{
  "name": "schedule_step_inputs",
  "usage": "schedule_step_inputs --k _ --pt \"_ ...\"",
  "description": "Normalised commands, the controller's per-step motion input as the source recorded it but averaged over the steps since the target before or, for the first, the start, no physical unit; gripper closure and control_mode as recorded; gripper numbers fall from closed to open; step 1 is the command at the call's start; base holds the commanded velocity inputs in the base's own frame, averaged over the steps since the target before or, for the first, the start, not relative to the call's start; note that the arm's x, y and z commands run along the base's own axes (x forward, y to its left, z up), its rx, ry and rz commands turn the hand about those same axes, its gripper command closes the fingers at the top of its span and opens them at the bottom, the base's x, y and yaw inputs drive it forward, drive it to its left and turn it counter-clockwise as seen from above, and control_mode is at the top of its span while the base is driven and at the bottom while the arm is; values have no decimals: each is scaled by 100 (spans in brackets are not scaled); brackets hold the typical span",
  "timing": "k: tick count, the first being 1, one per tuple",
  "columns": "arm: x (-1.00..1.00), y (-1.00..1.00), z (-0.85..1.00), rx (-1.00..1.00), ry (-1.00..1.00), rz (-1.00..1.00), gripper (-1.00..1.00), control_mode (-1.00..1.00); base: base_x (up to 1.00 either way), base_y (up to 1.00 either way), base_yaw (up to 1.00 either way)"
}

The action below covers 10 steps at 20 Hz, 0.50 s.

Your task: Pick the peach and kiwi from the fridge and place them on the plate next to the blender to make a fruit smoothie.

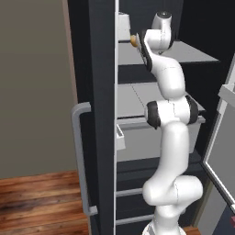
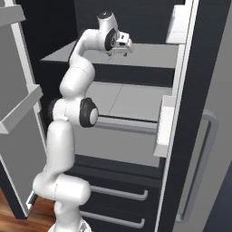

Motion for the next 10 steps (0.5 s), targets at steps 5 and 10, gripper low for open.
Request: schedule_step_inputs --k 5,10 --pt "10 -2 -8 5 0 0 -100 -100 0 0 0" --pt "5 0 -19 0 -7 0 -100 -100 0 0 0"
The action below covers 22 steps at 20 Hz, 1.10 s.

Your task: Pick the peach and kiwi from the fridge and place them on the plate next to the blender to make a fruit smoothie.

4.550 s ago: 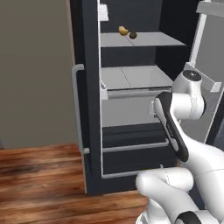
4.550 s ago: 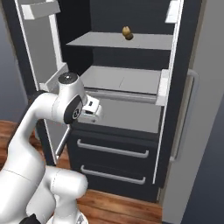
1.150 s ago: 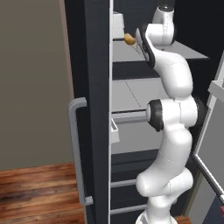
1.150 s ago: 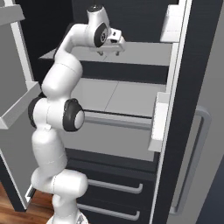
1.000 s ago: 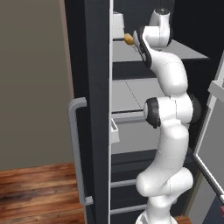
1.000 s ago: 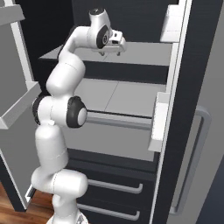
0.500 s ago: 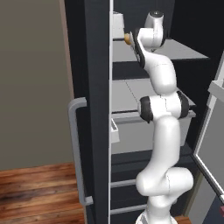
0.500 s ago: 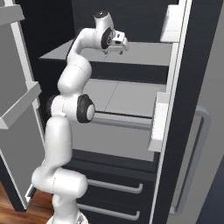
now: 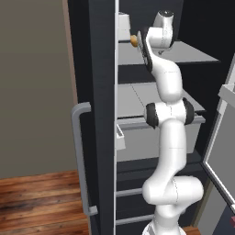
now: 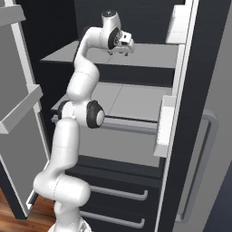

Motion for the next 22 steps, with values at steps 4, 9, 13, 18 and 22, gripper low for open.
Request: schedule_step_inputs --k 4,9,13,18,22 --pt "21 0 0 0 -6 -3 -100 -100 0 0 0" --pt "40 0 0 0 -2 -1 -100 -100 0 0 0" --pt "36 0 0 0 -1 0 -100 -100 0 0 0" --pt "39 0 0 0 -1 0 -100 -100 0 0 0" --pt "47 0 0 0 0 0 -100 -100 0 0 0"
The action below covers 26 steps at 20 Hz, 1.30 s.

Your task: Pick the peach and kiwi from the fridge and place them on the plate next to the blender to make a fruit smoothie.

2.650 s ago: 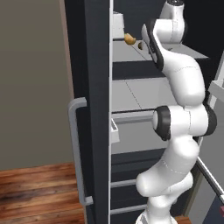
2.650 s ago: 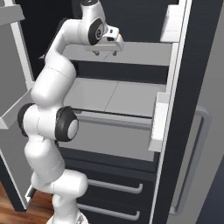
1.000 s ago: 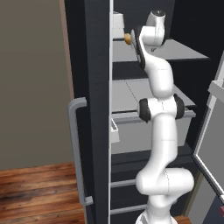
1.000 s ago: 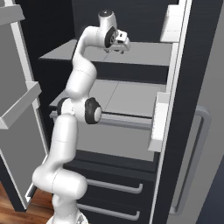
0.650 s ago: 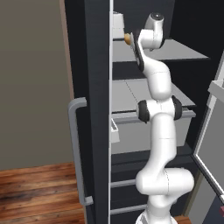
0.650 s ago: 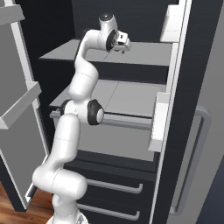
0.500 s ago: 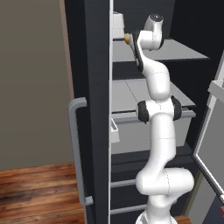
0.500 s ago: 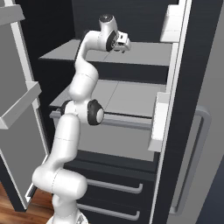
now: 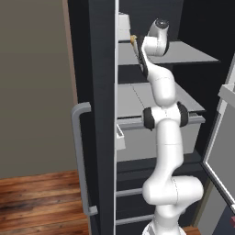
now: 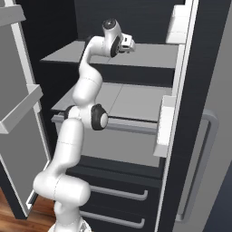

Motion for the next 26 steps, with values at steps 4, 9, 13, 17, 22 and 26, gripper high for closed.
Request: schedule_step_inputs --k 4,9,13,17,22,26 --pt "36 0 0 0 0 0 -100 -100 0 0 0" --pt "2 -2 -9 0 0 0 -100 -100 0 0 0" --pt "-1 -4 -9 0 0 0 100 -100 0 0 0" --pt "0 0 0 0 0 0 100 -100 0 0 0" --pt "-12 0 0 0 -1 0 100 -100 0 0 0" --pt "-42 0 0 0 -11 0 100 -100 0 0 0"
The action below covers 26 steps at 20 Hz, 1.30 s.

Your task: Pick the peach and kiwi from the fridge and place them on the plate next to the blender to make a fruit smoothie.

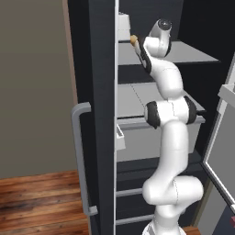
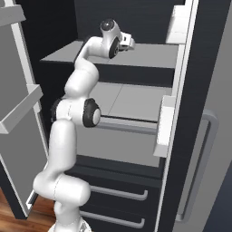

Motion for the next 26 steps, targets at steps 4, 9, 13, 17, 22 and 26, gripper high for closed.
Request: schedule_step_inputs --k 4,9,13,17,22,26 --pt "-64 0 0 0 -25 0 100 -100 0 0 0" --pt "-90 0 0 -1 -37 0 100 -100 0 0 0" --pt "-100 0 26 -1 -50 0 100 -100 0 0 0" --pt "-100 0 50 0 -18 -1 100 -100 0 0 0" --pt "-100 0 58 5 1 0 100 -100 0 0 0" --pt "-100 0 34 9 17 0 100 -100 0 0 0"
